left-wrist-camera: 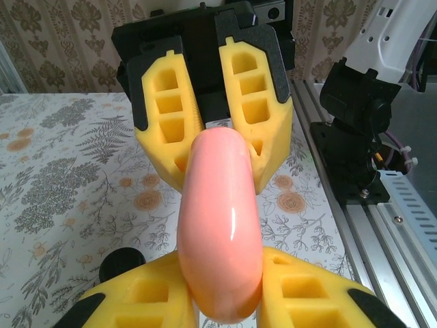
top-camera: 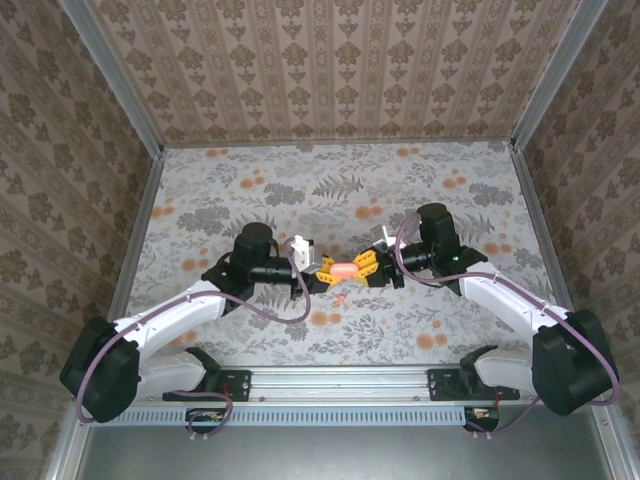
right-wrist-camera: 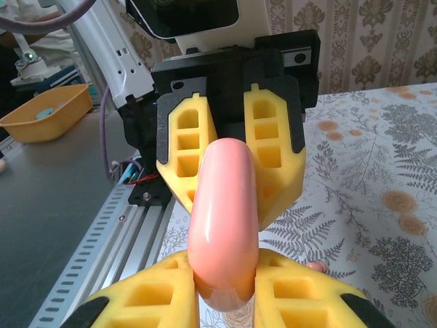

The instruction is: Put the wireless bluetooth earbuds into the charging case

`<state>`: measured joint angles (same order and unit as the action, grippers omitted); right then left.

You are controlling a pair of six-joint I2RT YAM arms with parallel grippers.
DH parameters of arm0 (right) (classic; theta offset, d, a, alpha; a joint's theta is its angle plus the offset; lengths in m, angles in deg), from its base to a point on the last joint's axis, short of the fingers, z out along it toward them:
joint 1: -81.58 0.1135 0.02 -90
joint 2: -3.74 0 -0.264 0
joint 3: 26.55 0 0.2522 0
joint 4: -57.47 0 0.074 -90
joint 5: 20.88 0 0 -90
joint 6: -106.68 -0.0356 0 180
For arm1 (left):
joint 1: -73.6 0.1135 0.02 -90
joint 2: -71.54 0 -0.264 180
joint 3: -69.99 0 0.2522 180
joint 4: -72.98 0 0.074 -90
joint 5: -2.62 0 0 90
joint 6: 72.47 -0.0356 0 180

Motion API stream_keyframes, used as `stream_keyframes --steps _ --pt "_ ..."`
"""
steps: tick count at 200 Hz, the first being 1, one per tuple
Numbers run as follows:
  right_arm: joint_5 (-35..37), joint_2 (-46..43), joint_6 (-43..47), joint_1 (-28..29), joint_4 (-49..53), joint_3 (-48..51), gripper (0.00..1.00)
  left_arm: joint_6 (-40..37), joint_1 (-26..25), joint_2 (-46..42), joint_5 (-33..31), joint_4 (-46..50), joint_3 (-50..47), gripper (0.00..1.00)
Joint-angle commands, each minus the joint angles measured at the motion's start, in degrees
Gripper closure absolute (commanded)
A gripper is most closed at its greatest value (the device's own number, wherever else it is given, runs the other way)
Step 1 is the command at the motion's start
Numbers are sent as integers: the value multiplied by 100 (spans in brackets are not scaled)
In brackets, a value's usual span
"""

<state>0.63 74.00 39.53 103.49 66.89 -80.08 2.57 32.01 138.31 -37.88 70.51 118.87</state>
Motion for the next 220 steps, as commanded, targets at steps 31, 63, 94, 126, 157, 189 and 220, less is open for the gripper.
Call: stream_keyframes --steps 31,63,94,126,157,189,220 --pt "452 -100 -80 -19 200 -241 54 -304 -60 -189 -73 502 216 80" --pt "1168 -566 365 -12 1204 -561 45 -710 -76 -269 -502 1179 329 80" --pt "1764 -803 809 180 1947 -834 40 -901 -84 -309 -700 1476 379 80" --pt "2136 -679 1115 548 2484 -1183 39 -925 -82 -296 -751 1518 391 80" --pt "2346 -400 1230 823 2651 -1391 38 -896 -96 -304 -777 1531 406 80" --pt "2493 -91 1418 1061 2820 -1540 40 -875 -95 -313 -817 1528 413 80" --pt "2541 99 1503 1196 2818 -1604 44 -867 -98 -313 -819 1536 425 80"
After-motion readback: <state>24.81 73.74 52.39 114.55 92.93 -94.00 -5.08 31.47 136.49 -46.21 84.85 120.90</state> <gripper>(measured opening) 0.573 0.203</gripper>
